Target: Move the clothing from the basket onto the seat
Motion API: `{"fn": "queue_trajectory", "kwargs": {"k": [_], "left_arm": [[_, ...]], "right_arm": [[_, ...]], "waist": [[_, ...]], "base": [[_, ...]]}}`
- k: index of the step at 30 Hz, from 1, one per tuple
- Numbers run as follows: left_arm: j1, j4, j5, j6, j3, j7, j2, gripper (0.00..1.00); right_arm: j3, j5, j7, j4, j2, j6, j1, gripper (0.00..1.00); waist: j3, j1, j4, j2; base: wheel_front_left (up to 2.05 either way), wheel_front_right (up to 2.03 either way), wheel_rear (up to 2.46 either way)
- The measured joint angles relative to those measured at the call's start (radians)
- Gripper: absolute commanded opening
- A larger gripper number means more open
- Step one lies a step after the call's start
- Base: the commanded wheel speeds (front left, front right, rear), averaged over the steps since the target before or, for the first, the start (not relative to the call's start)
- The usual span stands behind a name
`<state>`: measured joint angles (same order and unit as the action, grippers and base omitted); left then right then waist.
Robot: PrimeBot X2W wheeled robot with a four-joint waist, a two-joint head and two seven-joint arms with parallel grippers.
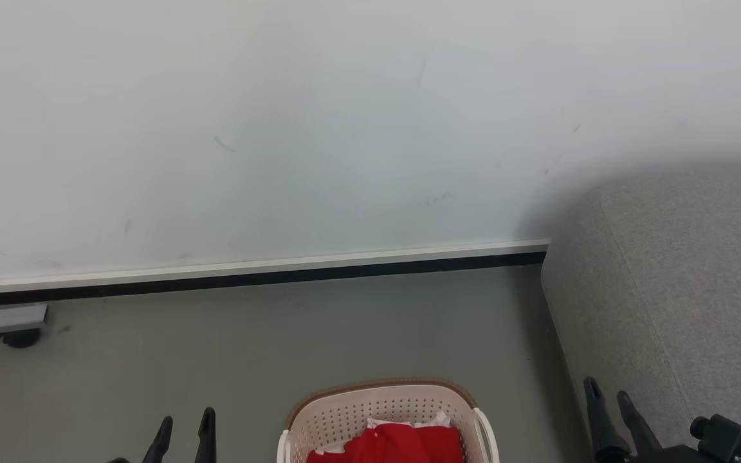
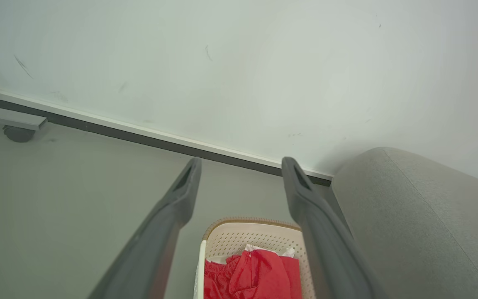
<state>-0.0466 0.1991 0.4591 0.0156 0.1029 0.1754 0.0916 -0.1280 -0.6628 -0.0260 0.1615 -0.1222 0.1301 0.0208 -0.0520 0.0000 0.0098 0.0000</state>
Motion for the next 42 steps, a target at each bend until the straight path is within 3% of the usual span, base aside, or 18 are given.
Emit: {"fn": "queue_trajectory", "kwargs": {"k": [42], "left_arm": [[0.005, 0.025, -0.299, -0.027, 0.001, 0.081, -0.006, 1.00]], "right_arm": [[0.012, 0.383, 0.045, 0.009, 0.051, 0.000, -0.002, 1.00]], "waist": [[-0.031, 0.0000, 0.001, 0.0000]], "base": [[0.00, 0.00, 0.00]]}}
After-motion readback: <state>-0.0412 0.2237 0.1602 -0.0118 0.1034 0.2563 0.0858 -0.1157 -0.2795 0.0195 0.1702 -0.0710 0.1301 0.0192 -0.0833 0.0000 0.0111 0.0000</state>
